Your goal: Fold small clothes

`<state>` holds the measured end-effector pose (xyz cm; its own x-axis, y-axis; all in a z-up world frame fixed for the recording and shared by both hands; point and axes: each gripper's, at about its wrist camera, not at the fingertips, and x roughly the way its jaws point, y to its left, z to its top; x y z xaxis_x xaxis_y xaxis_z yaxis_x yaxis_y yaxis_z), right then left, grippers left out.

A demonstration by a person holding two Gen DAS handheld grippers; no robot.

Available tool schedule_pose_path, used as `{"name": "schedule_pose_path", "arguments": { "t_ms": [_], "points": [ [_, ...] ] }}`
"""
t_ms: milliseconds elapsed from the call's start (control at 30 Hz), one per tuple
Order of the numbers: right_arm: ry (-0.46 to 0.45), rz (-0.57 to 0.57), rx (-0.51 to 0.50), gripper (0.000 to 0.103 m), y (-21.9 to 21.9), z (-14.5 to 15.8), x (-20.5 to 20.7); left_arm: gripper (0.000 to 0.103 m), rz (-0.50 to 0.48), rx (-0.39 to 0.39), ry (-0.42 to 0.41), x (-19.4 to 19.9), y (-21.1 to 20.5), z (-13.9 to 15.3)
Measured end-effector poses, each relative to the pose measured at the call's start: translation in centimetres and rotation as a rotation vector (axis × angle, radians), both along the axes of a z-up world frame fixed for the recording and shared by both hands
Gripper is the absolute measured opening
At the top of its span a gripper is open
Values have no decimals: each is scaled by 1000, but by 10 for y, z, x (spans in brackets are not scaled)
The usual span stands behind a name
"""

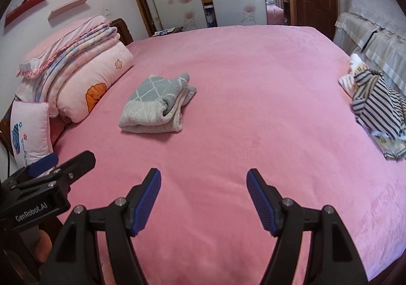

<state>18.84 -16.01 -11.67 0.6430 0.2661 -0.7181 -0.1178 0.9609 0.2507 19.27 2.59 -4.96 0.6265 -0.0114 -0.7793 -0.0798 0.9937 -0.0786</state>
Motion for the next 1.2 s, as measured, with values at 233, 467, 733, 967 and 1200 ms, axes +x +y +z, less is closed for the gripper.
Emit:
{"name": "schedule_pose_path", "arguments": {
  "t_ms": [233,467,733,967,1200],
  "points": [
    [21,-88,1,74,-28,0,-39,103,-24,-2,13,-37,-19,4],
    [27,-115,-70,78,-34,11,-55,103,-36,28,-38,-47,-33,27],
    [-18,-111,-91,78,-36,22,-62,103,-54,34,-21,-44,-41,29],
    [-30,-119,-99,78,-39,26,-67,103,-60,50,-36,-49,-46,31],
    [-25,-124,-100,78,-45,29,-77,103,-74,56,-45,-58,-53,36]
  ]
}}
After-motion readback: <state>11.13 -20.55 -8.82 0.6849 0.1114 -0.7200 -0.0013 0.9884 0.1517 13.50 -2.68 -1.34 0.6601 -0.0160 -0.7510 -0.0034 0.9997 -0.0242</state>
